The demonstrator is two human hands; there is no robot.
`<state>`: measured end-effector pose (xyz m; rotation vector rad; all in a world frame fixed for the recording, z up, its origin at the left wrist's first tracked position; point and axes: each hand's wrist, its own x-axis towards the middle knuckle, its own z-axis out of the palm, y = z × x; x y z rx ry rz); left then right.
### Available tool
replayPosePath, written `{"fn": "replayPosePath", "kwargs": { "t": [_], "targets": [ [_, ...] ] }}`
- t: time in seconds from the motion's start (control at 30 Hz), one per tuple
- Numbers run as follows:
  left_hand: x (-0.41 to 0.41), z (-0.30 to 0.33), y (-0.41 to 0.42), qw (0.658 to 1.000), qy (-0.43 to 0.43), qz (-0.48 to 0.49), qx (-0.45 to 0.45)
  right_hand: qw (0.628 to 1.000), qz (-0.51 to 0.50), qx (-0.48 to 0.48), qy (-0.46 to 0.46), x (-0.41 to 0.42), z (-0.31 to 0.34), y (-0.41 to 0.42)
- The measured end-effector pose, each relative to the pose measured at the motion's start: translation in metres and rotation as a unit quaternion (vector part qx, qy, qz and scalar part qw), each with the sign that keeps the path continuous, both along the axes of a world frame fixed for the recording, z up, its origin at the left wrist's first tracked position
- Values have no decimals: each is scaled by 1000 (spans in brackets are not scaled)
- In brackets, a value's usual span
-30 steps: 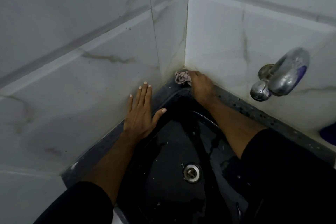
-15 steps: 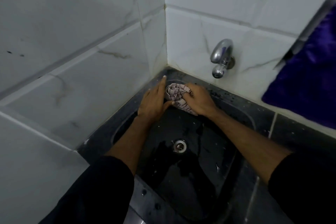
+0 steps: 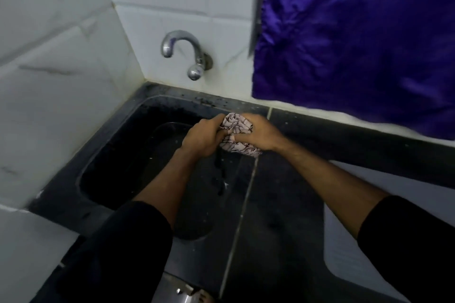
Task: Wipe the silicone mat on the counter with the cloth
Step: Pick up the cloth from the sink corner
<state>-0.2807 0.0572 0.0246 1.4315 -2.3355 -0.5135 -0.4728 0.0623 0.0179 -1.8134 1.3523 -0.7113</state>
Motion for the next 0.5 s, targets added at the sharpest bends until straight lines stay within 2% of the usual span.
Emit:
{"fn": "replayPosePath", "kwargs": {
  "t": [0.2,0.33,0.5],
  "targets": [
    [-118,2,37,997,0,-71,-20,996,-83,13,23,-117,7,60],
    [-201,4,78,993,40,-110,-10,991,-135,18,15,-204,3,118],
    [-283,-21,133,991,62,-117,8,969,-243,8,38,-306,-11,190]
  ]
}}
